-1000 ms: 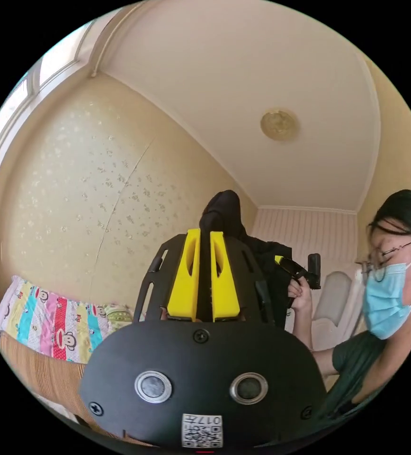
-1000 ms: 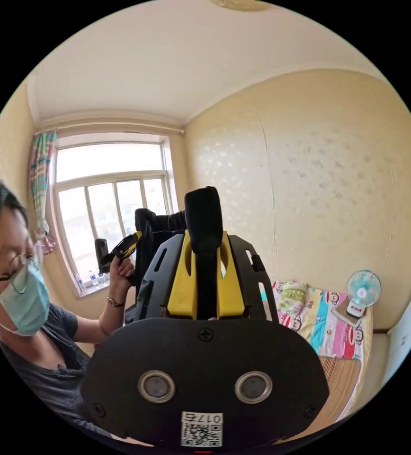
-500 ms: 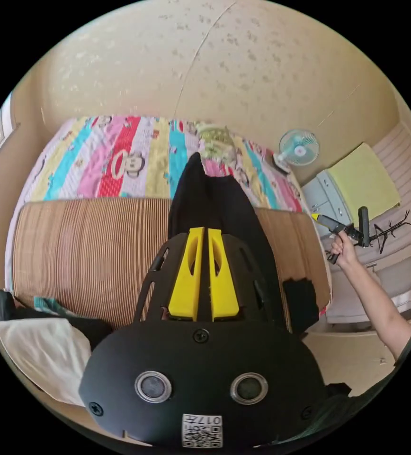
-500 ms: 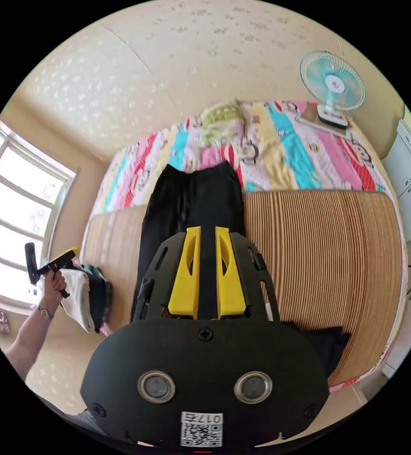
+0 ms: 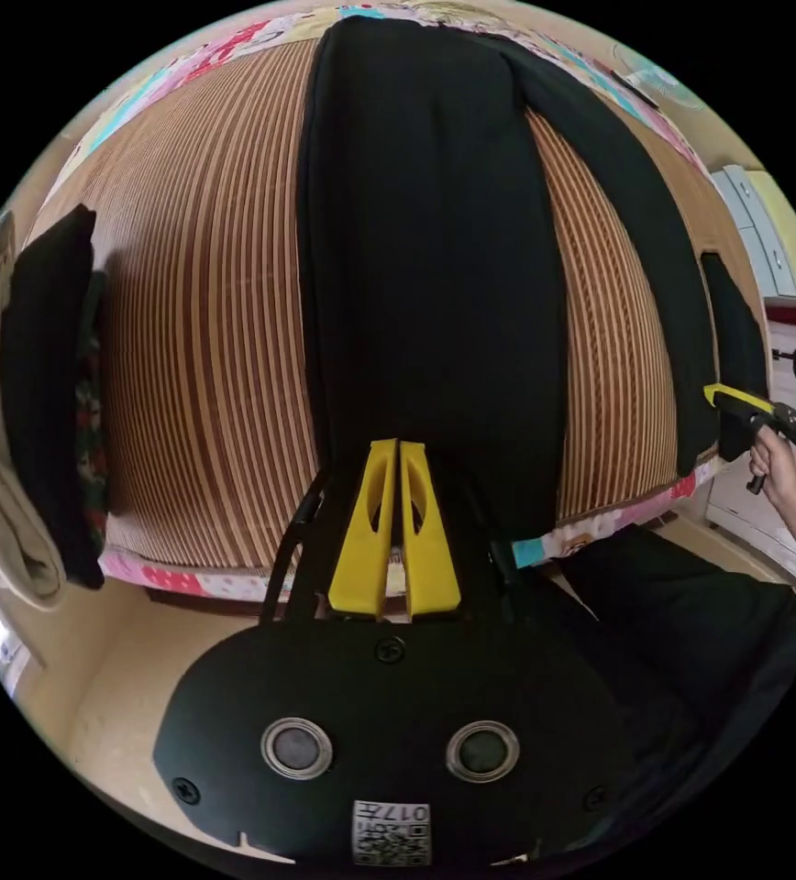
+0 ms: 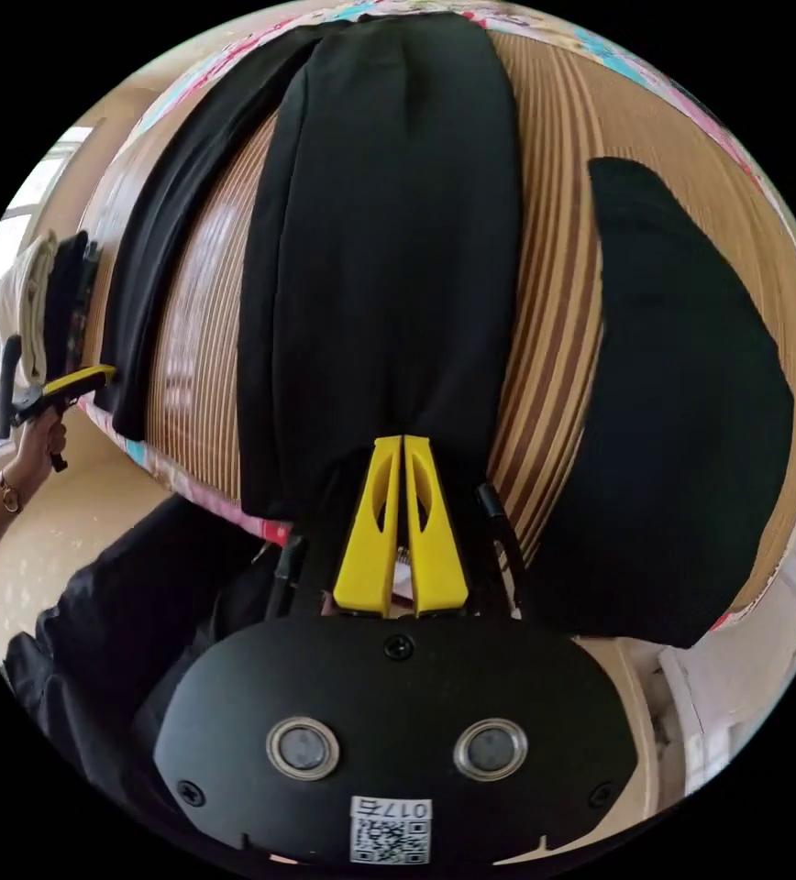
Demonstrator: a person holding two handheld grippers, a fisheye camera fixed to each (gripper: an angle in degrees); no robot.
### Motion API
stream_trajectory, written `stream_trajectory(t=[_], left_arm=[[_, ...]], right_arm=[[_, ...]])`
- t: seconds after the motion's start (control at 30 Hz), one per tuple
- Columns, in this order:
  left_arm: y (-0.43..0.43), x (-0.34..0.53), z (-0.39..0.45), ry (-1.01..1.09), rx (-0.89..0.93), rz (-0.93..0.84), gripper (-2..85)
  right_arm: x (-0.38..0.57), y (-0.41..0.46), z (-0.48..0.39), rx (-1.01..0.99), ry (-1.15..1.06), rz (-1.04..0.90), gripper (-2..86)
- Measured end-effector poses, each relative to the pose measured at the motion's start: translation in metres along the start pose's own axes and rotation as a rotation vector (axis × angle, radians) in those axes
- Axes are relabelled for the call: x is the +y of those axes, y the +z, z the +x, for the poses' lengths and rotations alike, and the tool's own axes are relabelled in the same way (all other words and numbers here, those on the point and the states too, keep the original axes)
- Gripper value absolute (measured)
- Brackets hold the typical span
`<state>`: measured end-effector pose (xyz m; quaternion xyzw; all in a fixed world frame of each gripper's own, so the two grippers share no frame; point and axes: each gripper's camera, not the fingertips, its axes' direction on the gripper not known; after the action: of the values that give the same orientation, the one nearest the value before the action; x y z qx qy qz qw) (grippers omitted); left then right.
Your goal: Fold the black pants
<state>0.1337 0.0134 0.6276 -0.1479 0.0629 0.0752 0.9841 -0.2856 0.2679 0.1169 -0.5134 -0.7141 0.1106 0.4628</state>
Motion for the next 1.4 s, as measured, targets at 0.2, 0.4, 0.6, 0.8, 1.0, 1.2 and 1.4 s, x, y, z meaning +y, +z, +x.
stream_trajectory(t=[0.2, 0.4, 0.6, 0.8, 1.0, 1.2, 1.4], left_arm=[[-0.005, 0.064, -0.031, -0.303, 0.212, 0.031, -0.6], [-0.01, 0.08, 0.003, -0.308, 0.355, 0.111, -0.6], [-0.024, 0.061, 0.093, -0.111, 0.485, 0.134, -0.5], [-0.029, 0.063, 0.15, 0.025, 0.553, 0.123, -0.3], [-0.046, 0.084, 0.154, -0.011, 0.694, 0.158, 2.6], [-0.091, 0.081, 0.179, 0.109, 0.675, 0.144, 15.5], [-0.107, 0.088, 0.203, 0.338, 0.132, 0.079, 10.5]], right_arm=[[0.081, -0.056, 0.071, -0.037, 0.069, -0.002, 4.1], [0.12, -0.065, 0.183, -0.228, 0.192, -0.038, 12.3], [0.158, -0.1, 0.231, -0.295, 0.158, -0.029, 8.4], [0.19, -0.122, 0.285, -0.368, 0.322, 0.033, 8.7], [0.229, -0.153, 0.303, -0.401, 0.221, 0.041, 3.5], [0.281, -0.249, 0.255, -0.634, -0.108, 0.27, 2.1], [0.282, -0.286, 0.186, -0.564, -0.42, 0.28, 2.3]])
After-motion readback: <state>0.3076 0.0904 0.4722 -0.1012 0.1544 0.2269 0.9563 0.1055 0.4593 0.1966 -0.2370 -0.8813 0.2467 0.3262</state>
